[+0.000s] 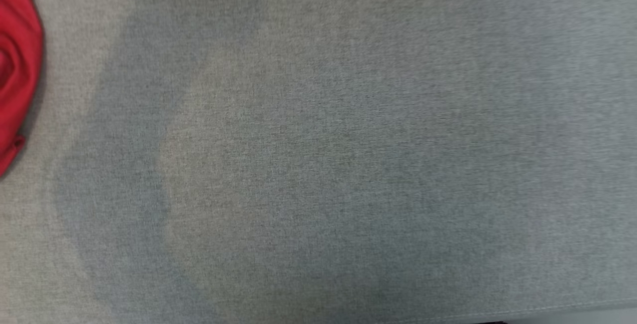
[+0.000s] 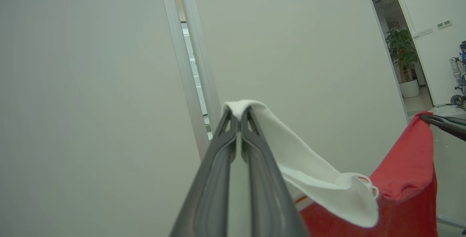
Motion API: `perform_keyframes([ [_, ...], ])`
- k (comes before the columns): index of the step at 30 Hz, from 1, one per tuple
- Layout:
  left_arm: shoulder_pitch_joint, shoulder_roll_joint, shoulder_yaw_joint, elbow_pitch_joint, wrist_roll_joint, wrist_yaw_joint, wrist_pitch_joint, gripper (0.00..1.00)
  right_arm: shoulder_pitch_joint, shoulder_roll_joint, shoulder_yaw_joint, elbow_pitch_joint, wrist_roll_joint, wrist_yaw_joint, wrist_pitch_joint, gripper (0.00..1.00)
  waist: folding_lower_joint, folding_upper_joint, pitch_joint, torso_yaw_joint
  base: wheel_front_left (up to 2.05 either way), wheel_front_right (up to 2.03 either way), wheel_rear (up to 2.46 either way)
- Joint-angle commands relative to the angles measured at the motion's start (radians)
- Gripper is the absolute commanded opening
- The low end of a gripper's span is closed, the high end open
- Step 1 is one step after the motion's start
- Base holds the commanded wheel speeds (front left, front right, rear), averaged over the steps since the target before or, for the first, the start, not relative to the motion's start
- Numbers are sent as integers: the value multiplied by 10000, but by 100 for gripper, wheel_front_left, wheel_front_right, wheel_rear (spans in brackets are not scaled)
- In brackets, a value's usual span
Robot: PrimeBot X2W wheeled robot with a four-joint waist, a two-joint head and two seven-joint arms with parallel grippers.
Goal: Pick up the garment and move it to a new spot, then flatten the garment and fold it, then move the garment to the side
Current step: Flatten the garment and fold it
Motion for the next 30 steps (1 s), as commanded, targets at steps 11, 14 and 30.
perform_keyframes([
  [11,5642,572,817,-3375,-1621,15,-81,0,3274,-587,93,-419,1446,-18,-181,0,-2,-1,589,703,0,0,0],
  [14,7371,837,973,-4311,-2056,15,-80,0,4548,-715,-144,-981,2020,-18,-180,0,-2,-1,50,710,0,0,0],
  [30,15280,2174,933,-6939,-3655,589,-82,0,12456,-701,-2132,-4446,4038,-23,1463,0,-2,-1,-2385,364,0,0,0],
])
